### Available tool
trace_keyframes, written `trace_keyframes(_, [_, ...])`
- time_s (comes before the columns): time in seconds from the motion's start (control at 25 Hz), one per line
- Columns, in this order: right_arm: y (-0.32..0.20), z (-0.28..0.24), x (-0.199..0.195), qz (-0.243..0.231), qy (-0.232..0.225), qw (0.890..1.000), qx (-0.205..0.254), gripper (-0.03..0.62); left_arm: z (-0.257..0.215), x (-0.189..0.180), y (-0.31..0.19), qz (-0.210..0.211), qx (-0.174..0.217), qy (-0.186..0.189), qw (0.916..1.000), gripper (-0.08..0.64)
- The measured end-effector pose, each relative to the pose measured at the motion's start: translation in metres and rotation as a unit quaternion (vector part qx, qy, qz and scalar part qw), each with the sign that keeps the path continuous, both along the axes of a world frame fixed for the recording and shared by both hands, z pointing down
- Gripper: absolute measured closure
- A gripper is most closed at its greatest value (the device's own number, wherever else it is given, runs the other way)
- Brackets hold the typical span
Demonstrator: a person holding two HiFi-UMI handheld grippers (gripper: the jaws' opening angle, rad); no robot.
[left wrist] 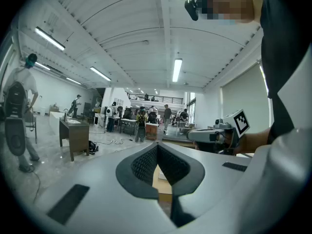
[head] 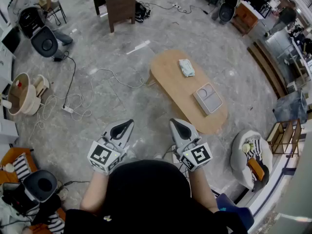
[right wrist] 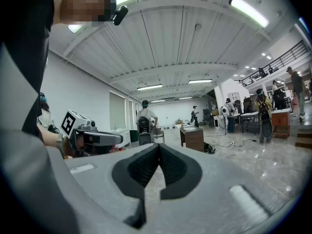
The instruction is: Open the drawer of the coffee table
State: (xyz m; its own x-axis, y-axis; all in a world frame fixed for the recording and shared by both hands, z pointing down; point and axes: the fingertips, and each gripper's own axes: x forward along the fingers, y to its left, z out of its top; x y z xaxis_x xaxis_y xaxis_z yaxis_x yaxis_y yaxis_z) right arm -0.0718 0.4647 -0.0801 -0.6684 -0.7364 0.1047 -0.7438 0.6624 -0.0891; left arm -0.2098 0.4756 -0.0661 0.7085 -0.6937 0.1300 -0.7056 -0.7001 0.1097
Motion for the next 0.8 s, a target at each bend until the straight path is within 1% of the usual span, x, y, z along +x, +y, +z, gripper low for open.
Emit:
trace_keyframes(0.36, [-0.006, 0.008, -0.042, 0.005, 0.007, 1.000, -0.004, 0.595, 0.006, -0.046, -0.004, 0.000, -0.001, 0.006, 1.0000, 0.552])
trace_keyframes(0.44, [-0.009, 0.009, -0.050, 0.011, 0.003, 1.000, -0.006, 0.595, 0.008, -0.057, -0.006, 0.001, -0.003, 0.006, 1.0000, 0.552])
trace_keyframes(0.6, [-0.017, 0.011, -0.066, 0.027, -0.021, 0.999, -0.016, 0.594, 0.017, -0.082, -0.012, 0.008, -0.006, 0.006, 0.9999, 0.551])
trace_keyframes(0.8, [-0.030, 0.026, -0.069, 0.053, -0.023, 0.998, -0.037, 0.594, 0.035, -0.098, -0.030, 0.010, -0.021, -0.001, 0.9997, 0.551])
